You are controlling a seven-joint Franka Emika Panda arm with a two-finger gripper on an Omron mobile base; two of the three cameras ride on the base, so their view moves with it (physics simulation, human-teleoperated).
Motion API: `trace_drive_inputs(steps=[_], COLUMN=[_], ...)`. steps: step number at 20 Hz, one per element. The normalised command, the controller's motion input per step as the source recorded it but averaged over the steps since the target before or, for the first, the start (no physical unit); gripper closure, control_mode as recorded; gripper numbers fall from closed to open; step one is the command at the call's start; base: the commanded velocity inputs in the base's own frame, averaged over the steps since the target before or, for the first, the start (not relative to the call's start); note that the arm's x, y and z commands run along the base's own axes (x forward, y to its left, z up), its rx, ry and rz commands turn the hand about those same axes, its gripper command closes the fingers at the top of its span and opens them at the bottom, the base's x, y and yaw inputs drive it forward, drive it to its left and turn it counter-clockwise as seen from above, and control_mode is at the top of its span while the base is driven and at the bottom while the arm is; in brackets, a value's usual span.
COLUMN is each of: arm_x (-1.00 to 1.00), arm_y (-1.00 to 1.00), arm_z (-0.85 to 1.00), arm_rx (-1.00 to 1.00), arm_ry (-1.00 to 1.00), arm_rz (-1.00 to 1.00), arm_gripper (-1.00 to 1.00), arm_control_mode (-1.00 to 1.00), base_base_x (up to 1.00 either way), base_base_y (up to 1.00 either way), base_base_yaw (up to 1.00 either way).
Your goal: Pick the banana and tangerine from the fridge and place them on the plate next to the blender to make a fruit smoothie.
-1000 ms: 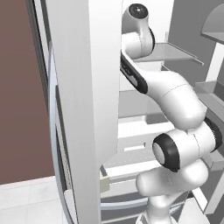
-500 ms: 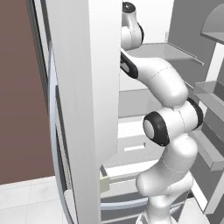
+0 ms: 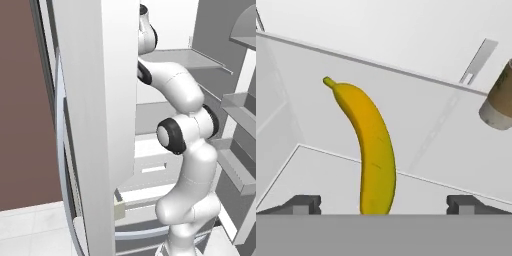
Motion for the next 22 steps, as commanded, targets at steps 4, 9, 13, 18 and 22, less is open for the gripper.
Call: trace_drive_inputs(steps=[4,9,13,18,22], arm_x=[0.47,0.3,0.04,0.0,0.0], arm_y=[0.15,0.25,0.07,0.0,0.0], arm_z=[-0.27,-0.31,-0.51,-0.51,-0.49], arm_rx=[0.0,0.0,0.0,0.0,0.0], arm_ry=[0.0,0.0,0.03,0.01,0.01], arm_rz=[0.0,0.0,0.0,0.0,0.0], arm_gripper=[-1.0,-1.0,1.0,1.0,1.0], arm_control_mode=[-1.0,-1.0,-1.0,-1.0,-1.0], base_base_x=[0.0,0.0,0.0,0.0,0.0], base_base_y=[0.0,0.0,0.0,0.0,0.0], base_base_yaw=[0.0,0.0,0.0,0.0,0.0])
